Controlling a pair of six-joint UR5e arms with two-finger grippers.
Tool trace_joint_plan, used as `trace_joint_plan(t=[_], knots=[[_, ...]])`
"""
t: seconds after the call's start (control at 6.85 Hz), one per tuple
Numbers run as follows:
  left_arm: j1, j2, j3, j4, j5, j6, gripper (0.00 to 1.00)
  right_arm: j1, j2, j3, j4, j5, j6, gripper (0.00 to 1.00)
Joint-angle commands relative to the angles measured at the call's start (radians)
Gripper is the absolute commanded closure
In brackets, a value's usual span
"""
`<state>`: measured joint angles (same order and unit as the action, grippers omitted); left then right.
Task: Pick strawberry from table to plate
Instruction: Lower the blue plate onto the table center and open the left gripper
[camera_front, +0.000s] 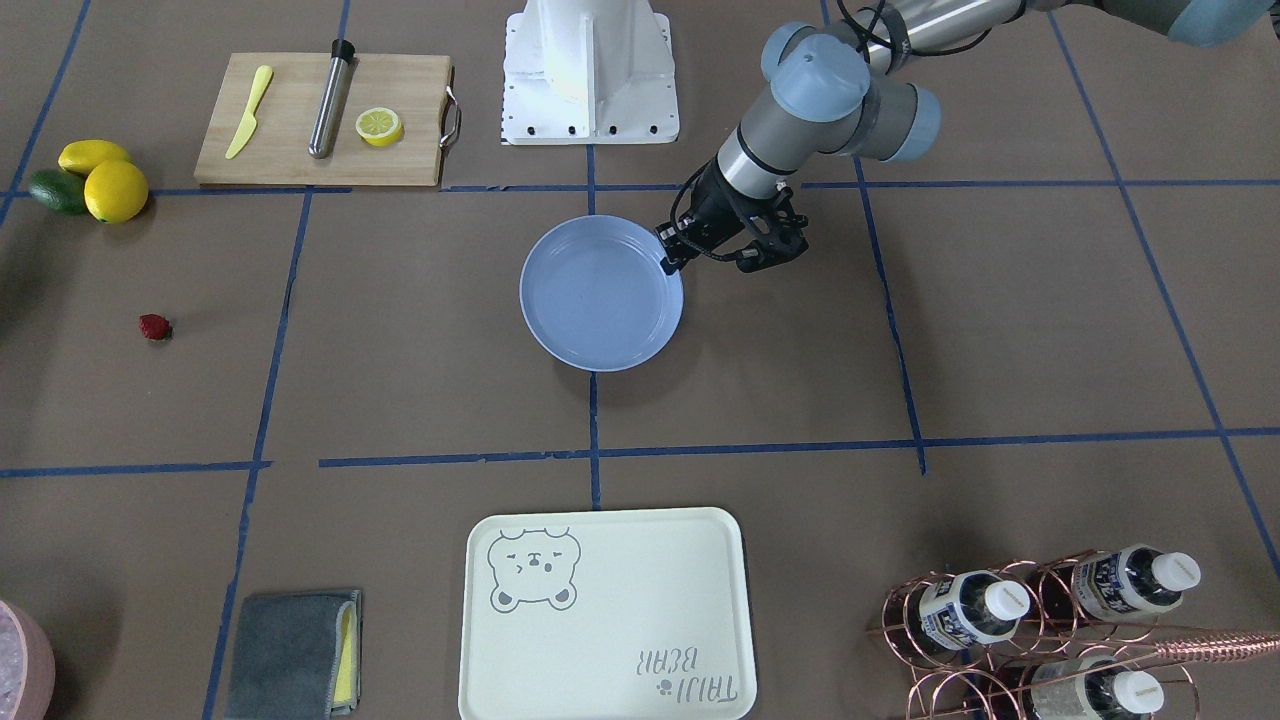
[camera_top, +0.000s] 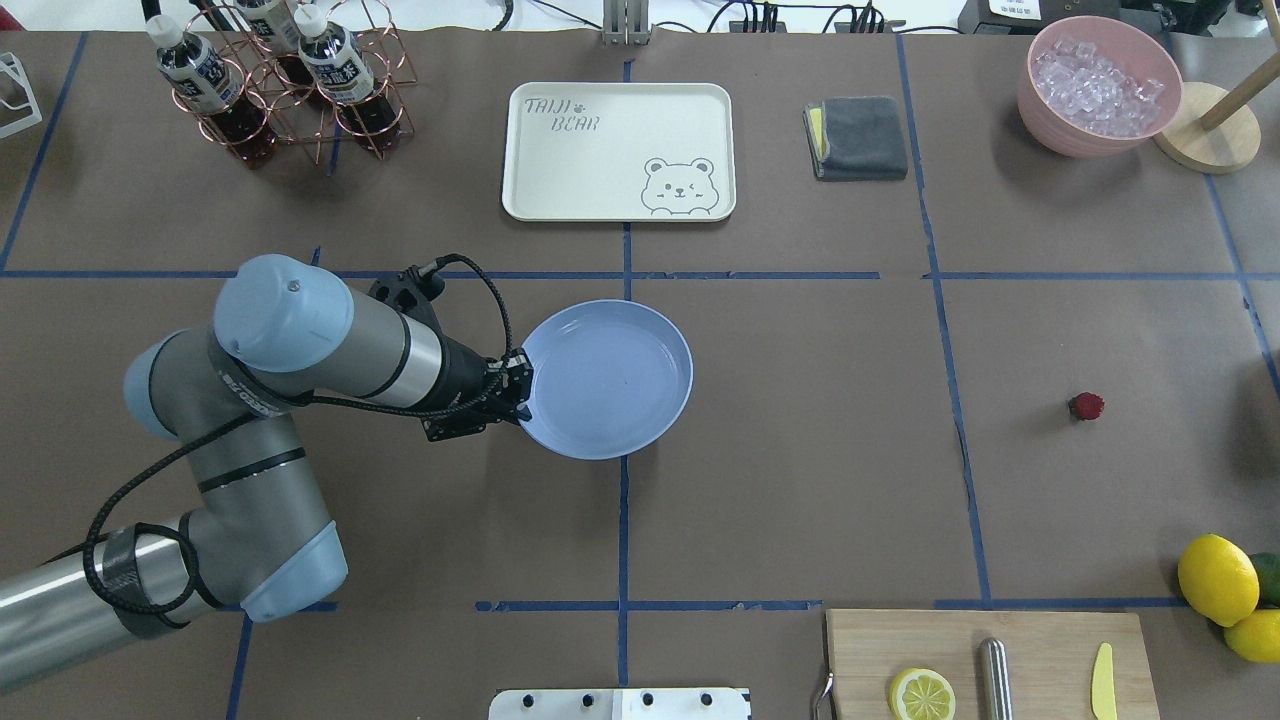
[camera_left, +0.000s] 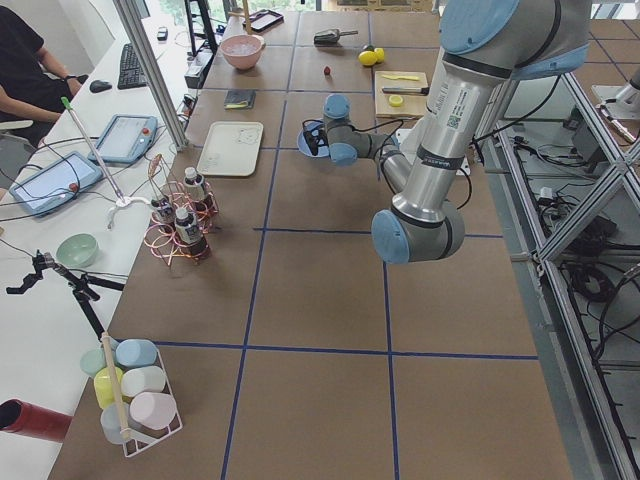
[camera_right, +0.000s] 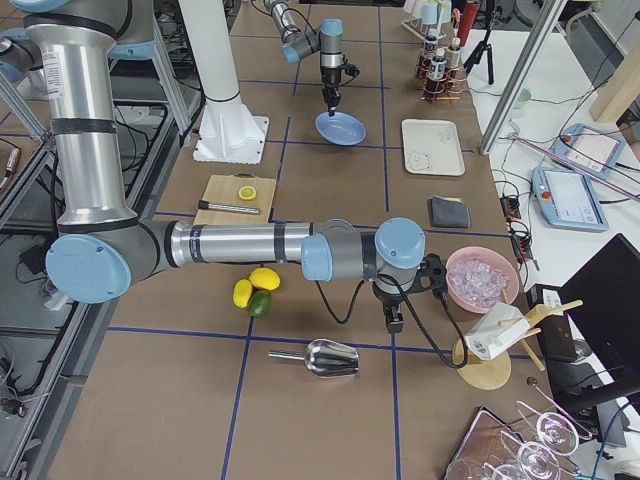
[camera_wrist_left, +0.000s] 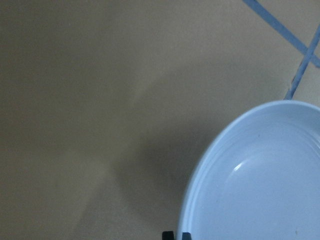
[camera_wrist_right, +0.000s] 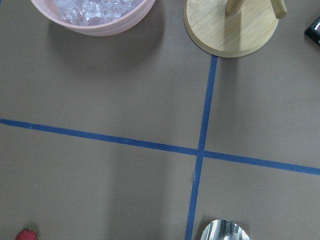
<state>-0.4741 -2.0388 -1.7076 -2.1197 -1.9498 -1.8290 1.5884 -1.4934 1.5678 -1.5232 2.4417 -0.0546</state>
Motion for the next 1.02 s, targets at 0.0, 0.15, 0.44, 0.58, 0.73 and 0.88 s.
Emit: trace_joint_plan(t=[0.0, 0.15, 0.44, 0.58, 0.73, 0.88], knots=[[0.037, -0.003, 0.008, 0.0, 0.031, 0.0, 1.0, -0.002, -0.001, 0.0, 0.0, 0.011, 0.006, 0.0], [0.037, 0.0, 0.011, 0.001, 0.032, 0.002, 1.0, -0.002, -0.001, 0.001, 0.0, 0.013, 0.007, 0.0], [0.037, 0.0, 0.035, 0.0, 0.034, 0.013, 0.01, -0.002, 0.001, 0.004, 0.0, 0.013, 0.007, 0.0], [0.035, 0.006, 0.026, 0.001, 0.037, 0.013, 0.0, -0.004, 0.002, 0.003, 0.0, 0.013, 0.009, 0.0], [0.016, 0.008, 0.004, 0.006, 0.035, 0.016, 0.0, -0.01, 0.004, 0.006, 0.0, 0.013, 0.009, 0.0], [-0.045, 0.011, -0.022, 0.017, 0.023, 0.019, 0.0, -0.028, 0.013, 0.008, 0.0, 0.013, 0.013, 0.0]])
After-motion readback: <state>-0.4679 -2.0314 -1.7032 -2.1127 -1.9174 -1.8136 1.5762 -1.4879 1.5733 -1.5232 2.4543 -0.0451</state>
